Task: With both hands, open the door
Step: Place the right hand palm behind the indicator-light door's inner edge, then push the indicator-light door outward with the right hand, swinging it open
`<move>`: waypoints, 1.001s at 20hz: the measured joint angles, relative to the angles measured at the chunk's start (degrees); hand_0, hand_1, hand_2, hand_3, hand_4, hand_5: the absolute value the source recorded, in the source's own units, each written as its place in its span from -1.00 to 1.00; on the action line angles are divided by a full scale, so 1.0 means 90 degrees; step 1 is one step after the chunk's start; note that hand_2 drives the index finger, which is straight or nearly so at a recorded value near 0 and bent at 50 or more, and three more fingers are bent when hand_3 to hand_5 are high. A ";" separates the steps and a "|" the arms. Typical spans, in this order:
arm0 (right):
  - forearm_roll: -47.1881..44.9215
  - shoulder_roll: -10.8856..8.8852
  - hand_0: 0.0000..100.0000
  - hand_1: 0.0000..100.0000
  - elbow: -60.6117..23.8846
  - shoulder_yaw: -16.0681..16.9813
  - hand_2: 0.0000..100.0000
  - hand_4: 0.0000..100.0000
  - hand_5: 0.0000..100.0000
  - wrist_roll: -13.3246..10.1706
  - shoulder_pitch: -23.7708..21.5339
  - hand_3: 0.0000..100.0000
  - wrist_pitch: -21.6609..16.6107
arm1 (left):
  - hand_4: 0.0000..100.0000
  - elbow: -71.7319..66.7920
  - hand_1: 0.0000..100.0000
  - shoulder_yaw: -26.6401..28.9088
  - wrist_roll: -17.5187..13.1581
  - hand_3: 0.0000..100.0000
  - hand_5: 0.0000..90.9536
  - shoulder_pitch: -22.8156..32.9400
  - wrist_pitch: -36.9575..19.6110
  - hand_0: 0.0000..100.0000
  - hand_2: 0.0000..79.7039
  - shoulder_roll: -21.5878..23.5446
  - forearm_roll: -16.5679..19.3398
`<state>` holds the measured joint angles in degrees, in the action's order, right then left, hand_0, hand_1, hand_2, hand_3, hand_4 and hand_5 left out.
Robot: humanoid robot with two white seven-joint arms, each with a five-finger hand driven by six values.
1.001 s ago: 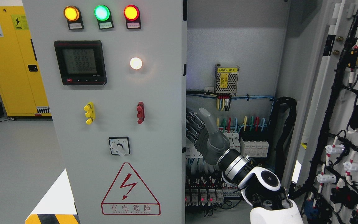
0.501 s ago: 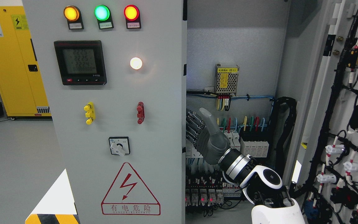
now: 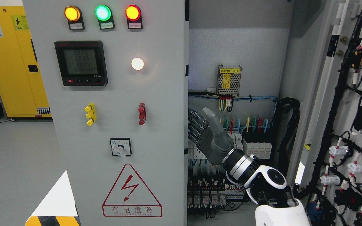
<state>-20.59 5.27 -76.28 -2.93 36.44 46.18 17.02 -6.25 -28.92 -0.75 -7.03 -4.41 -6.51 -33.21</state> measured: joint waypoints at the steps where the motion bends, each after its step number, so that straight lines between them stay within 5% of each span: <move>1: 0.0000 -0.0001 -0.57 -0.87 0.0006 0.0004 -1.00 -1.00 -1.00 0.0050 0.0003 -1.00 0.0000 | -1.00 0.0000 -1.00 0.0001 0.0000 -0.96 -1.00 0.0000 0.0000 -1.00 -1.00 0.0000 0.0000; 20: -0.0016 0.0005 -0.57 -0.87 0.0167 0.0051 -1.00 -1.00 -1.00 0.0689 0.0105 -1.00 0.0020 | -1.00 0.0001 -1.00 0.0007 0.0000 -0.98 -1.00 0.0000 0.0016 -1.00 -1.00 -0.0003 -0.0005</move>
<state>-20.74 5.31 -74.77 -2.47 42.63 47.13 17.20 -6.24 -28.86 -0.75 -7.03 -4.26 -6.53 -33.26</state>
